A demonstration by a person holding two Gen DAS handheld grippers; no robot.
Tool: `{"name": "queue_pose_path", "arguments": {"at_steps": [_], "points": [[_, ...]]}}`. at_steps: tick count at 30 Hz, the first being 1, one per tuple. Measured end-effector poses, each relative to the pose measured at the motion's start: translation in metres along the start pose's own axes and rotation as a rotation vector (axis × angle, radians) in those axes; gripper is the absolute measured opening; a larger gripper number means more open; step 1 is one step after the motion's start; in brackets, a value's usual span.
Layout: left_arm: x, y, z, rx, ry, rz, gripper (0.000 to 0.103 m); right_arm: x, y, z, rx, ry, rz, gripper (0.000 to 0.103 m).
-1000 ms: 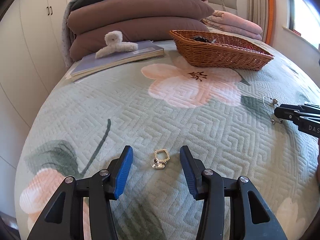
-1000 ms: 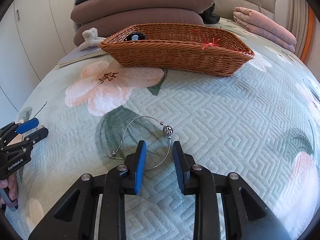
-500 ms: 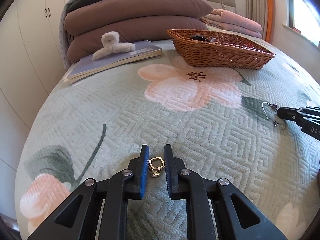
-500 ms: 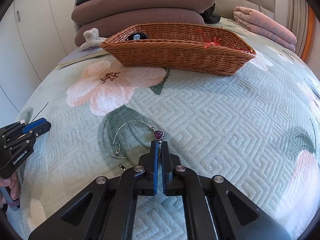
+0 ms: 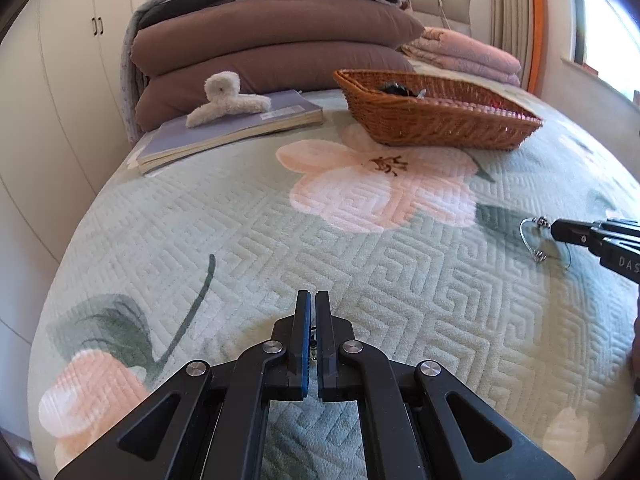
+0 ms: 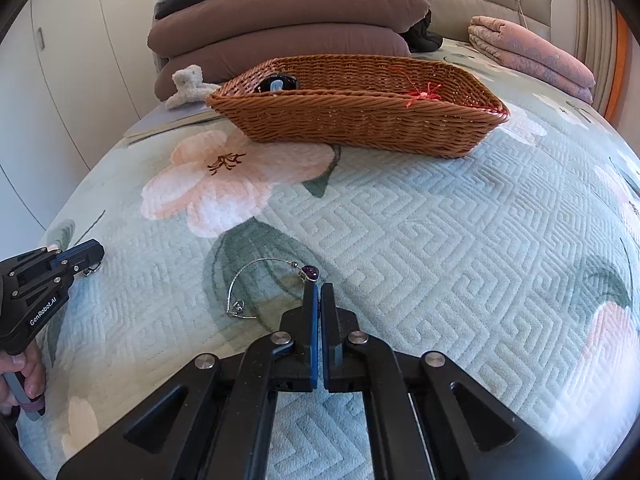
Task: Organize jewelry
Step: 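Carry the wire bangle with the right gripper while the left carries the gold charm to the basket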
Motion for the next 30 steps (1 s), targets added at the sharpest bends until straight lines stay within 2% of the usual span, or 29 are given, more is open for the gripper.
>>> {"name": "queue_pose_path", "arguments": {"at_steps": [10,21,30], "points": [[0.000,0.021,0.005,-0.028,-0.001,0.064,0.001,0.006,0.003,0.009,0.014,-0.025,0.007,0.001],[-0.008,0.042,0.025,-0.049,-0.025,0.084,0.001,0.008,0.001,0.019,0.045,-0.053,-0.005,0.001],[-0.005,0.036,0.034,-0.044,-0.041,0.070,0.001,0.013,-0.006,0.033,0.064,-0.090,-0.001,0.001]]}}
Point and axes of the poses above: each gripper's, at about its wrist camera, not at the fingertips, and z roughly against the way its jaws point, y to its left, x to its top, the point moved 5 cm from there along -z, roughly the way its jaws point, and after that the axes turned 9 degrees about x, right-handed, at the moved point
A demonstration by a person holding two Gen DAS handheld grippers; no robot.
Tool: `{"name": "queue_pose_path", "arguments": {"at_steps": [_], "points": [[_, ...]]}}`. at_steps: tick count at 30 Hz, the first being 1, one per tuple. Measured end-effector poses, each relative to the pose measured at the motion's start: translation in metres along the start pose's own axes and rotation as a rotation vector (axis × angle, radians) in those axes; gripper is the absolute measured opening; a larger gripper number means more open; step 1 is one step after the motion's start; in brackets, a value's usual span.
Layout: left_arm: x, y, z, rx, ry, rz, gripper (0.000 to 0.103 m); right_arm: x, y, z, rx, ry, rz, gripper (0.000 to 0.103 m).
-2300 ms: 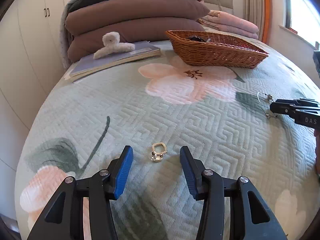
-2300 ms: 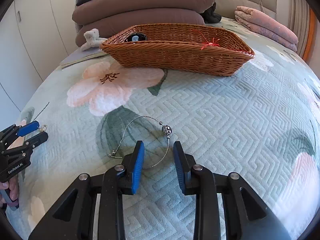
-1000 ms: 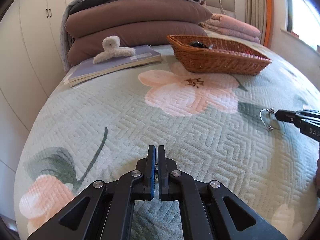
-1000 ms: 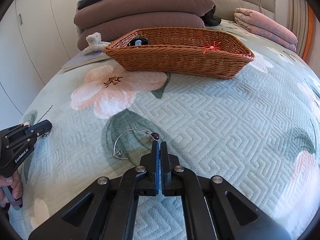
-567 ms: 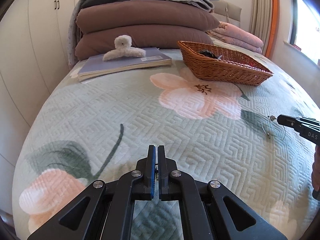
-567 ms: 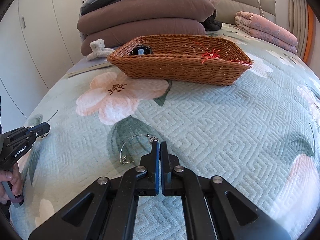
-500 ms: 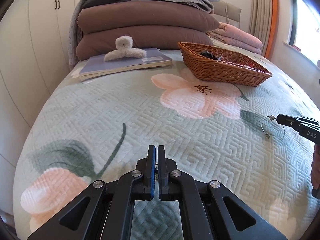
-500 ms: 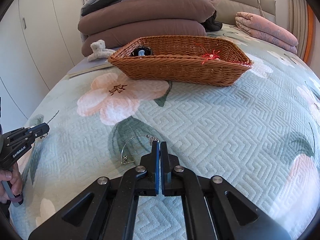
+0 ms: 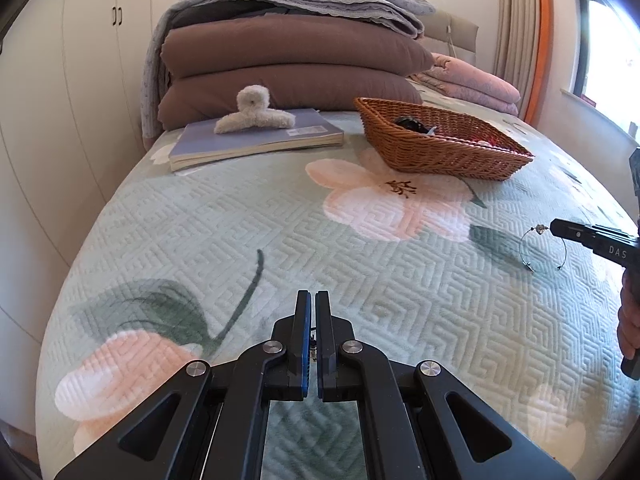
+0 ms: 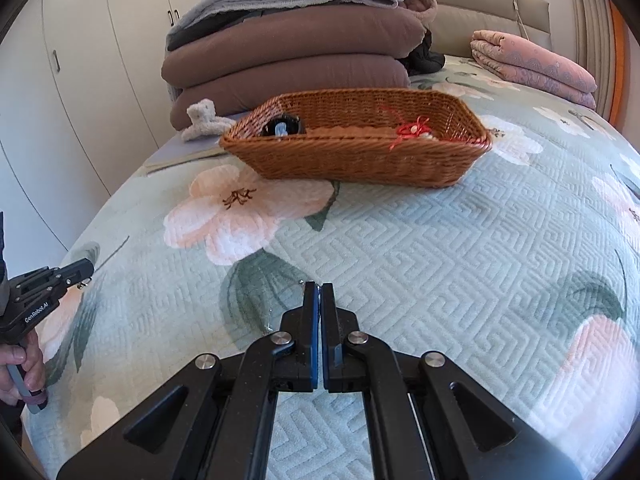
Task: Organize jewelry
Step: 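Carry the wire bangle with the right gripper while the left carries the gold charm to the basket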
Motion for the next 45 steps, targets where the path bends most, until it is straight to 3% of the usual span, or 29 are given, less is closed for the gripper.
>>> {"name": "queue_pose_path", "arguments": {"at_steps": [25,45], "points": [[0.049,-0.095,-0.001,-0.089,-0.050,-0.055,0.001,0.024,-0.021,0.030,-0.006,-0.052,0.015,0.001],[0.099,-0.149,-0.021,-0.109,-0.078,-0.084,0.001,0.071,-0.046,0.026,-0.052,-0.082,0.029,0.001]]}}
Point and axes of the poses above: each gripper's, at about its wrist camera, not at the fingertips, and z roughly against the way its jaws point, y to its left, x to its top, the point moved 5 cm from there along -z, roughly the way its jaws point, and after that the axes turned 9 degrees about x, right-handed, at the moved point
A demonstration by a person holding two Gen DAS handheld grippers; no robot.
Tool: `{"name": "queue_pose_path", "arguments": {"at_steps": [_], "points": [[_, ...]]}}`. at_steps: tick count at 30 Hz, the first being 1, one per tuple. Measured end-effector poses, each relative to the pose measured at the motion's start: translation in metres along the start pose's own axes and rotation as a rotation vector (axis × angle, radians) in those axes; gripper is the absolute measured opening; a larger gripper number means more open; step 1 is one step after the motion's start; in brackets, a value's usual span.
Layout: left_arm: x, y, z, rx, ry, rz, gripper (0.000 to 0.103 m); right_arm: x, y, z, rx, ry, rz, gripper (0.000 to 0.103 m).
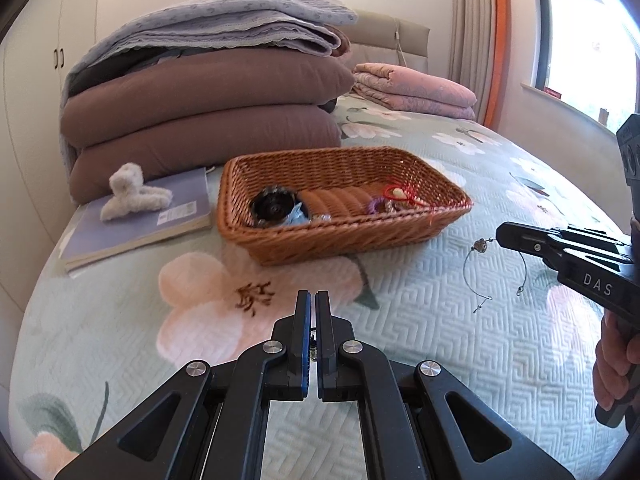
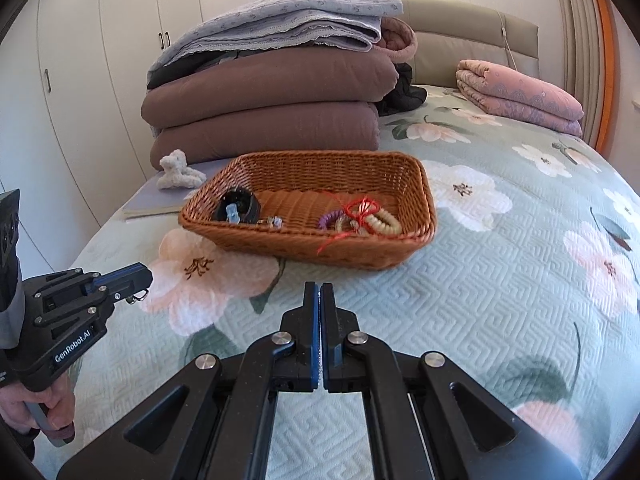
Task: Organize jewelry
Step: 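Carry the wire bangle with the right gripper while the left carries the gold charm to the basket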
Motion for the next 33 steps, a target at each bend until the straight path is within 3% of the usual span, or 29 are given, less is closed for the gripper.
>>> {"name": "queue_pose_path", "arguments": {"at_steps": [17,33], "points": [[0.049,-0.009,-0.026,0.007,-0.019,0.015,0.001,0.060,-0.007,-0.011,-0.010,-0.040,0.035,0.001],[0.106,-0.014,-0.062,0.035,-0.028,0.028,0.001,0.109,-0.037,-0.058,0.004,-0.012,-0.065,0.001]]}}
Point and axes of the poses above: each gripper's, at about its wrist camera, not at the fingertips, and z roughly against the way its jaws point, y to its left, x to its top, the point moved 5 cm from there along -z, roughly the way its jaws point, and after that the axes turned 9 degrees about x, right-handed, at the moved point
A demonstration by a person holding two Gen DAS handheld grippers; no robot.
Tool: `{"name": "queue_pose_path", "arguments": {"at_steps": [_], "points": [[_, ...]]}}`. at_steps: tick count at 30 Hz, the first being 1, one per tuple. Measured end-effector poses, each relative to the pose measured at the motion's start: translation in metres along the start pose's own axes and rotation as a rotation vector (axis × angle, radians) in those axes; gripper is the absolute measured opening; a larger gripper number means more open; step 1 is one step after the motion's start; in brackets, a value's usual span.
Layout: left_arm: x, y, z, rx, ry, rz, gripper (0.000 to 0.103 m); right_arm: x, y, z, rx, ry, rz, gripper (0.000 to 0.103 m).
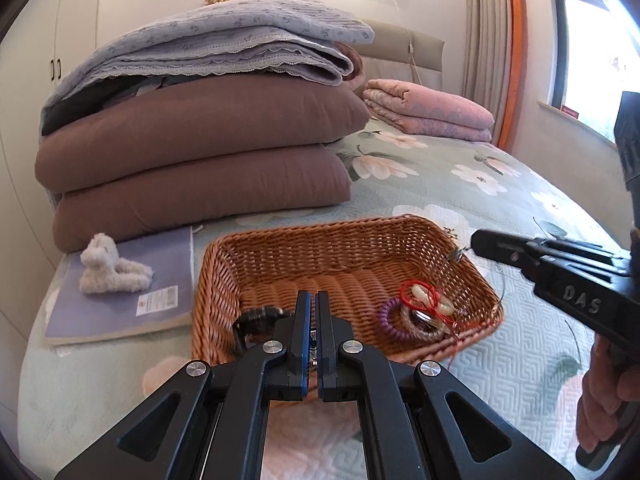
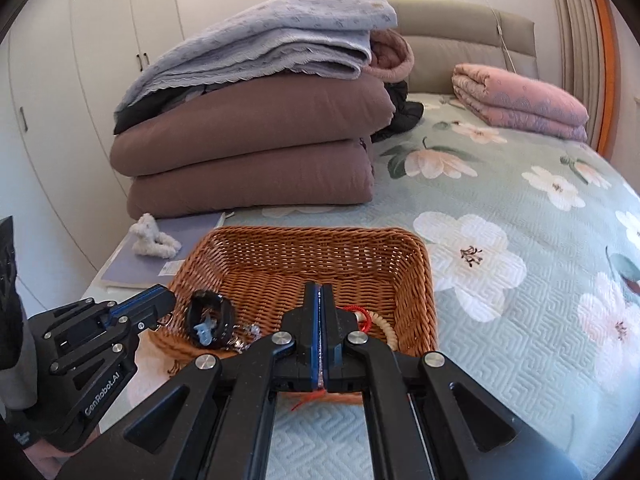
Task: Organize jewelry
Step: 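Carry the wire bangle with the right gripper while the left carries the gold charm to the basket, then open the right gripper over the basket while the left gripper releases the gold charm inside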
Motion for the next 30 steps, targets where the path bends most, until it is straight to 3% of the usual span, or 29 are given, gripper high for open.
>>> {"name": "queue_pose_path", "arguments": {"at_steps": [5,26,27,29,30], "points": [[0.005,-0.007,-0.018,0.039,0.001,-0.038,0.001,0.003,-0.012,-0.019,-0.029,0.017,-0.019,0.001],[-0.015,-0.004,-0.058,0.034,0.082,0.026,0.004,-0.021,-0.026,-0.056,-0.036,0.100,-0.044,0.001],[-0.016,-0.003,-0.059,0.033,0.087,0.029,0.012,-0.022,-0.028,-0.056,-0.042,0.100,-0.048,0.004],[-0.016,-0.002,-0.058,0.019,0.088,0.037,0.040,-0.022,-0.032,-0.054,-0.042,0.092,-0.066,0.013],[-0.016,-0.001,-0.056,0.011,0.081,0.043,0.054,-0.022,-0.034,-0.052,-0.043,0.087,-0.067,0.027]]}}
Point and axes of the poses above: each gripper's, at about its wrist camera, not at the fingertips, and z roughly against the way its jaws point, y to its left, x to its top, the point moved 5 cm from there along -z, roughly the way its jaws point, and after that the axes turned 9 degrees about x, right-handed, at the moved point
